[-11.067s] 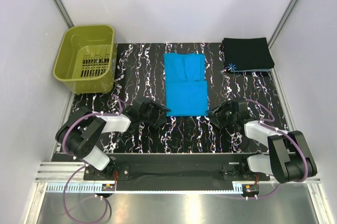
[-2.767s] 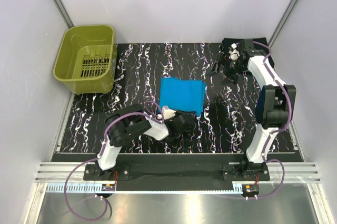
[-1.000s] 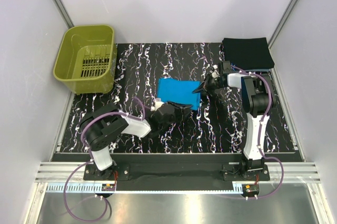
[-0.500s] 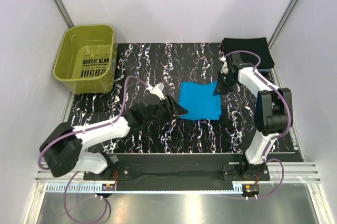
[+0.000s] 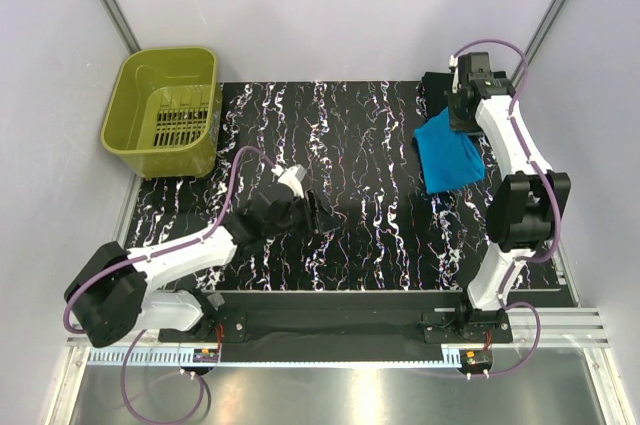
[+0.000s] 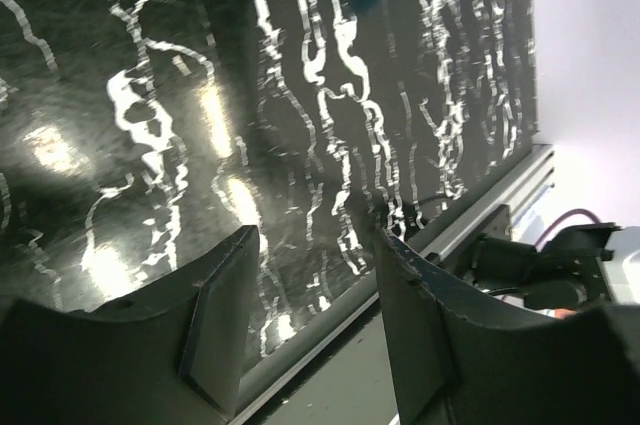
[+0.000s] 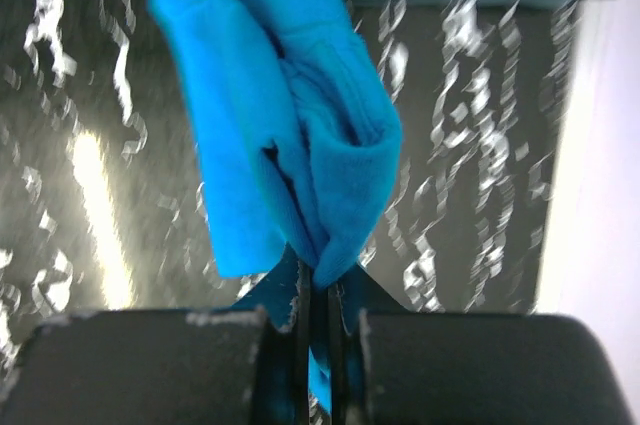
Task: Fold and stack the t-shirts
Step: Neatly place the folded tshirt to the corner
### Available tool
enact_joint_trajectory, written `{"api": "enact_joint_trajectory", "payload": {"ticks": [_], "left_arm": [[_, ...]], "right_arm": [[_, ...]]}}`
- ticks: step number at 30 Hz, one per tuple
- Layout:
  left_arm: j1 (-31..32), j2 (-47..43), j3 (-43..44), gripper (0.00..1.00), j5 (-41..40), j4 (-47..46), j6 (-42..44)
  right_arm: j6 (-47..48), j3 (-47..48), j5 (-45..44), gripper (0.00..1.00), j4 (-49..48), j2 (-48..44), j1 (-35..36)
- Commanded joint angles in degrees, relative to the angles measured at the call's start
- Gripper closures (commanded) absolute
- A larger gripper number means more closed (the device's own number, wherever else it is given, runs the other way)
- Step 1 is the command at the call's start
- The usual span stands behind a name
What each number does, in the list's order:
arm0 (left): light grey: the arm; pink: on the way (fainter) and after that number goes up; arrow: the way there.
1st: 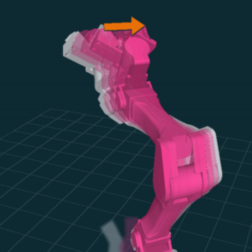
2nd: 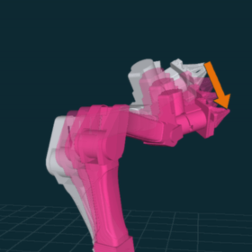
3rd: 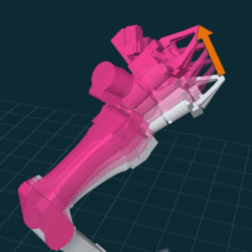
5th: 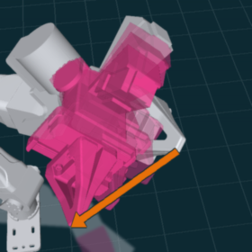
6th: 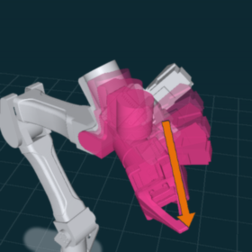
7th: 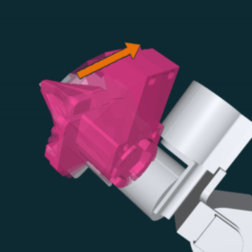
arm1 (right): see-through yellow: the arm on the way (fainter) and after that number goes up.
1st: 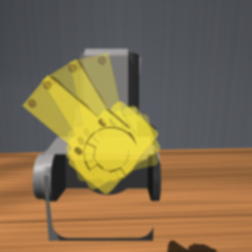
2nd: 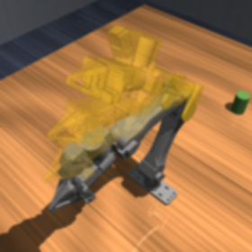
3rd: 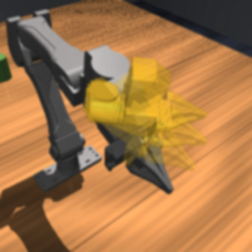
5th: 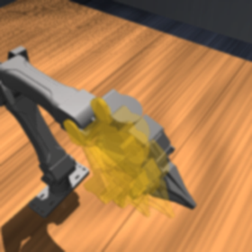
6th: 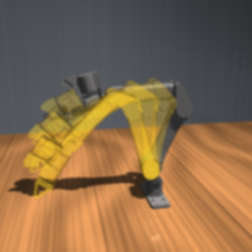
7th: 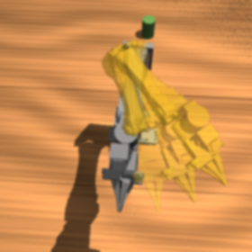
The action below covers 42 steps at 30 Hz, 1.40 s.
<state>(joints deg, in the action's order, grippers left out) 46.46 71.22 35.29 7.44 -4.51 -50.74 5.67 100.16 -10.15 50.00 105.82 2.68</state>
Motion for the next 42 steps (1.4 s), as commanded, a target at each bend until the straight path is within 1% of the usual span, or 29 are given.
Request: {"api": "enact_joint_trajectory", "payload": {"ticks": [1,3,6,9,14,15,18,22,26,30,36,42], "left_arm": [[-1.6,-1.5,0.0,0.46,2.6,-0.6,2.0],[-3.0,-1.2,0.2,0.46,3.7,0.0,2.3],[-5.0,0.4,1.3,0.47,5.7,0.5,3.0],[-6.8,3.0,2.9,0.47,7.8,0.5,3.8],[-9.4,8.3,6.8,0.47,12.1,0.6,4.5],[-10.0,8.9,7.2,0.47,12.4,0.5,4.5],[-10.7,10.3,8.6,0.47,13.3,0.4,4.8],[-11.5,11.9,9.6,0.47,14.1,0.5,5.2],[-12.5,13.2,10.1,0.48,15.6,0.4,5.4],[-13.3,14.1,10.5,0.48,16.3,0.2,5.4],[-13.6,15.8,11.0,0.48,17.4,-1.4,4.1],[-13.5,16.6,11.6,0.48,17.7,-1.8,3.7]], "right_arm": [[4.2,7.7,-5.7,1.00,-0.3,2.5,0.0],[4.8,10.5,-5.1,1.00,-0.6,4.1,-0.4],[5.7,17.8,-4.0,1.00,-0.5,6.8,-0.6],[6.7,22.3,-2.2,1.00,0.7,9.4,-0.4],[8.0,33.4,-2.3,1.00,4.0,14.7,-0.6],[8.2,37.4,-2.7,1.00,4.7,15.9,-0.6],[9.4,45.4,-3.2,1.00,8.2,20.8,-0.6],[10.0,48.5,-2.4,1.00,7.8,23.5,-0.8],[9.4,49.7,0.5,1.00,7.9,24.7,-1.0],[7.0,50.7,2.0,1.00,8.3,22.9,-1.0],[5.9,51.0,4.1,1.00,9.2,19.6,-0.9],[5.8,52.2,5.8,1.00,9.8,19.9,-1.0]]}}
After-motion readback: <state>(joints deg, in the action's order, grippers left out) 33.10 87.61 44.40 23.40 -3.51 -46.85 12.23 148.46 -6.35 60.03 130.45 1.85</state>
